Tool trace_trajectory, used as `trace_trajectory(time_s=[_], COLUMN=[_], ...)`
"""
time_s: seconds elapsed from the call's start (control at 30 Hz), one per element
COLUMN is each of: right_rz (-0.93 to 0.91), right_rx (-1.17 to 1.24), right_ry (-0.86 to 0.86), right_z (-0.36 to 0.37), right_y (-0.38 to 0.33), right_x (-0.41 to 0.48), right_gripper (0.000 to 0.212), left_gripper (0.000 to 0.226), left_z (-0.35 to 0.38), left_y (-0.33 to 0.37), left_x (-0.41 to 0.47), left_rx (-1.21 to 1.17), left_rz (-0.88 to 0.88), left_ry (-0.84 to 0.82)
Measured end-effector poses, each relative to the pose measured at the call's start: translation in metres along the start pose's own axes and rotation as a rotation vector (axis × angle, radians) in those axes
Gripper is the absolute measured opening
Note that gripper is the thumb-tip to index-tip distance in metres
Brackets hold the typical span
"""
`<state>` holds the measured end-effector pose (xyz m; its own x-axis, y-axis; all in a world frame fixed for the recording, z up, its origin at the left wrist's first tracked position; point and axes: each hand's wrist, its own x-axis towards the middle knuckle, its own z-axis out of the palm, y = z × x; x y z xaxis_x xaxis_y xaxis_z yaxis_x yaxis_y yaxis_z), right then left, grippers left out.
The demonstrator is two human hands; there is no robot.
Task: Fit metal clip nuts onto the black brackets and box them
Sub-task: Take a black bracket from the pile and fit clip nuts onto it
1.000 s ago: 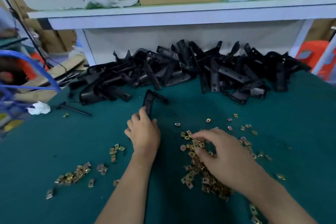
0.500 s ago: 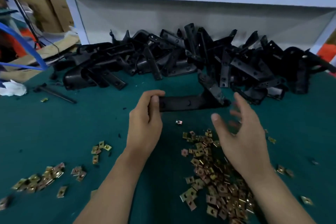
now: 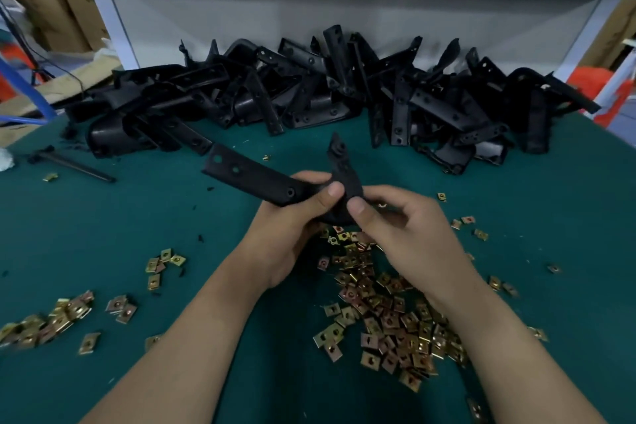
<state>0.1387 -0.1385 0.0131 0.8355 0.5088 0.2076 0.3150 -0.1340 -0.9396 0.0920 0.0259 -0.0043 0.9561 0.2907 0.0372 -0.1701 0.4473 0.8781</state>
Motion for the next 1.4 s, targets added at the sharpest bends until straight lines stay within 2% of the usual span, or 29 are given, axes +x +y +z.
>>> trace_trajectory(time_s=[0.07, 0.2, 0.23, 0.37, 0.53, 0.67, 0.8, 0.9, 1.03, 1.2, 1.33, 1.4], right_rz=[-0.027, 0.044, 0.041, 0.006, -0.034, -0.094, -0.148, -0.125, -0.116, -0.044, -0.089, -0.104], right_rx=[-0.301, -0.697, -0.743, -0.647, -0.511, -0.444, -0.374, -0.366, -0.501, -0.627, -0.696, -0.722], right_ry=[0.068, -0.219, -0.229, -0.120, -0.038, 0.058, 0.112, 0.091, 0.068, -0.085, -0.120, -0.178], right_z=[-0.014, -0.025, -0.023, -0.014, -0.013, -0.011, -0.009, -0.008, -0.008, -0.009, -0.008, -0.007], right_y=[0.002, 0.008, 0.010, 0.012, 0.015, 0.013, 0.011, 0.010, 0.010, 0.012, 0.009, 0.006], right_x=[0.000, -0.006, -0.007, -0.006, -0.007, -0.005, -0.005, -0.006, -0.006, -0.008, -0.010, -0.012], right_gripper=[0.019, 0.026, 0.027, 0.012, 0.022, 0.017, 0.017, 0.016, 0.017, 0.020, 0.022, 0.016], left_gripper=[0.022, 0.026, 0.026, 0.021, 0.020, 0.040, 0.026, 0.021, 0.013, 0.014, 0.012, 0.012], left_z=[-0.003, -0.007, -0.007, -0.009, -0.012, -0.013, -0.012, -0.012, -0.012, -0.014, -0.013, -0.013], left_y=[0.002, 0.004, 0.004, 0.003, 0.003, 0.007, 0.008, 0.008, 0.008, 0.007, 0.008, 0.008], left_x=[0.003, 0.006, 0.006, 0.008, 0.008, 0.006, 0.005, 0.005, 0.005, 0.006, 0.006, 0.006], left_rx=[-0.025, -0.052, -0.044, -0.060, -0.058, -0.025, -0.023, -0.022, -0.025, -0.031, -0.024, -0.017], left_rz=[0.003, -0.011, -0.016, -0.025, -0.053, -0.098, -0.105, -0.105, -0.107, -0.102, -0.098, -0.097], left_ry=[0.057, 0.116, 0.107, 0.091, 0.065, 0.002, -0.034, -0.033, -0.037, -0.042, -0.040, -0.040])
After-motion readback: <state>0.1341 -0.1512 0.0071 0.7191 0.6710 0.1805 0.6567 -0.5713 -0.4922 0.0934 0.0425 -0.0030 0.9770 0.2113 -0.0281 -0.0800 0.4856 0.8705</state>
